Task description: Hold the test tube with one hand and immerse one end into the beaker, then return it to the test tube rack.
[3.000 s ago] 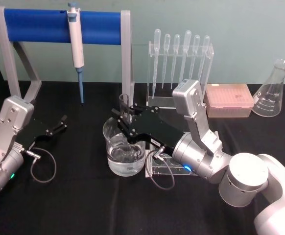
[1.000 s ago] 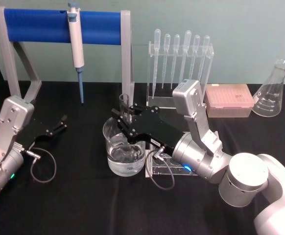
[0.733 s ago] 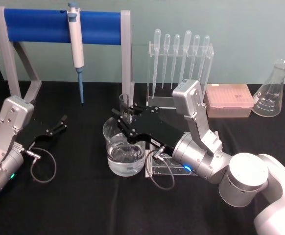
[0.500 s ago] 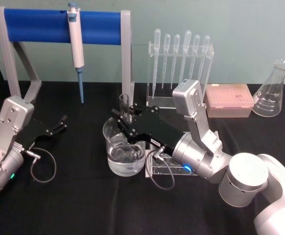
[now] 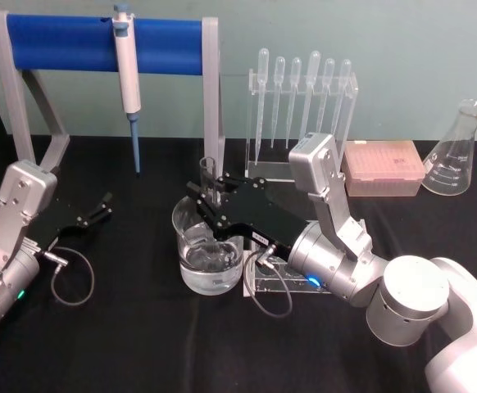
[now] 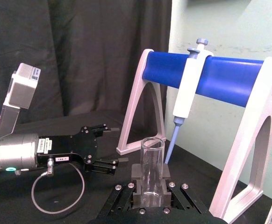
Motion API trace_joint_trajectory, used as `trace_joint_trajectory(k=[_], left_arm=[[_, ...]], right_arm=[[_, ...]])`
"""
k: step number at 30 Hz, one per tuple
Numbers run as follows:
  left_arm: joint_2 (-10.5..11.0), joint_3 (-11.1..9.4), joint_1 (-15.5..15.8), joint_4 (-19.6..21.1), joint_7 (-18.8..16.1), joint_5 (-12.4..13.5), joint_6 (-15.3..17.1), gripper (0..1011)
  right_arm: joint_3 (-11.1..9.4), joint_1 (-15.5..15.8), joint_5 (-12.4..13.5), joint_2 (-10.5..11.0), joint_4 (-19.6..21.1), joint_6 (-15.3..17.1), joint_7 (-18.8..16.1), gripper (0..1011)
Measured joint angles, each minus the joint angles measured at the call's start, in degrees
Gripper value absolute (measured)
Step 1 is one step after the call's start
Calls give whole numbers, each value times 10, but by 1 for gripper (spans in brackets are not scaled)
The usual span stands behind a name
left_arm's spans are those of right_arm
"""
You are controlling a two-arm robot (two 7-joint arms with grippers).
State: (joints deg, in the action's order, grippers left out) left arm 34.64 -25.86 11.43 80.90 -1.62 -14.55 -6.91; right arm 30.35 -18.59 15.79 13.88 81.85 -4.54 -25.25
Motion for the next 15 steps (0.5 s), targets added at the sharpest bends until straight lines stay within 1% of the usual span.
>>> trace_joint_trajectory(k=[15], left_arm=[[0,0,0,0,0,0,0,1000]], right_arm=[[0,0,0,0,0,0,0,227]])
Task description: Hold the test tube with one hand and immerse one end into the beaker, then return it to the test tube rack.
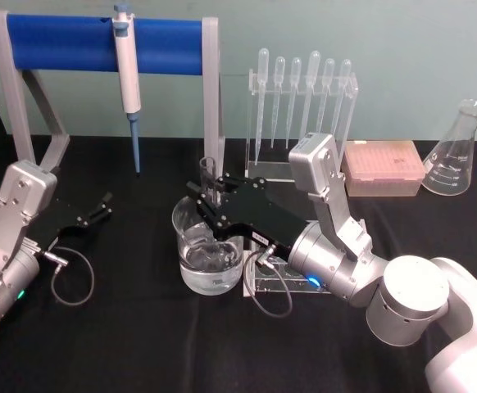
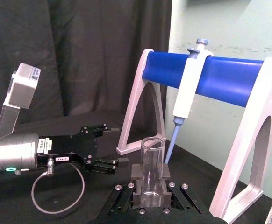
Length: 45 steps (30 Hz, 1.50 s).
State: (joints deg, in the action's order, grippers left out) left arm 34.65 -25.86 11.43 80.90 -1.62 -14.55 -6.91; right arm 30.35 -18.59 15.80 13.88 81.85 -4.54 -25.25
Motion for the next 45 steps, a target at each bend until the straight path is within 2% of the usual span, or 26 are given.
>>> trace_joint_trajectory(k=[45], left_arm=[[0,0,0,0,0,0,0,1000]], right_arm=[[0,0,0,0,0,0,0,227]])
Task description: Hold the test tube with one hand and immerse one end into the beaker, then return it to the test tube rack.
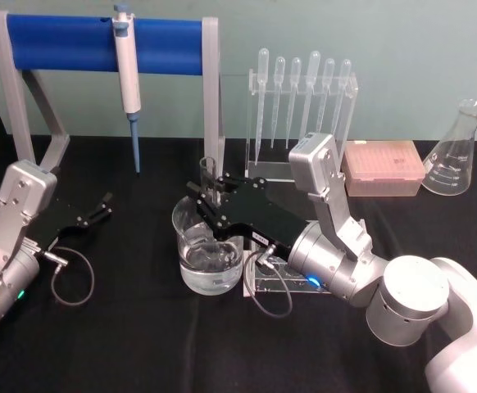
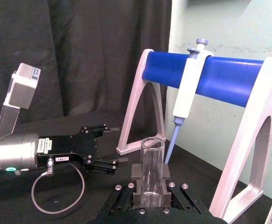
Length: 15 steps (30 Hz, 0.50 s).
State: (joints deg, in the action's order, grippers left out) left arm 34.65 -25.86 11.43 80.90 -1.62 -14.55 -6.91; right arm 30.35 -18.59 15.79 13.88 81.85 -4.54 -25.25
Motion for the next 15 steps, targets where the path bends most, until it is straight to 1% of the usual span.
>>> trace_joint_trajectory(k=[15], left_arm=[[0,0,0,0,0,0,0,1000]], right_arm=[[0,0,0,0,0,0,0,227]])
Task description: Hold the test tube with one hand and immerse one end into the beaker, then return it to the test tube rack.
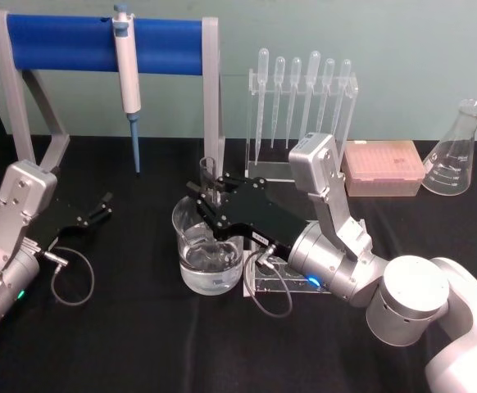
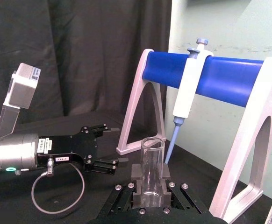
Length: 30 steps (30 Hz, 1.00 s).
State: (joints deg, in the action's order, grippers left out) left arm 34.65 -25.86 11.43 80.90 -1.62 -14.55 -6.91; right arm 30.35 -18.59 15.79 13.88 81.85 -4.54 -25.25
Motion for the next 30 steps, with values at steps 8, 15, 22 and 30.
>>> trace_joint_trajectory(k=[8,15,22,30], left_arm=[[0,0,0,0,0,0,0,1000],[0,0,0,0,0,0,0,1000],[0,0,0,0,0,0,0,1000],[0,0,0,0,0,0,0,1000]], right_arm=[[0,0,0,0,0,0,0,226],[0,0,0,0,0,0,0,227],[0,0,0,0,0,0,0,226],[0,0,0,0,0,0,0,227]])
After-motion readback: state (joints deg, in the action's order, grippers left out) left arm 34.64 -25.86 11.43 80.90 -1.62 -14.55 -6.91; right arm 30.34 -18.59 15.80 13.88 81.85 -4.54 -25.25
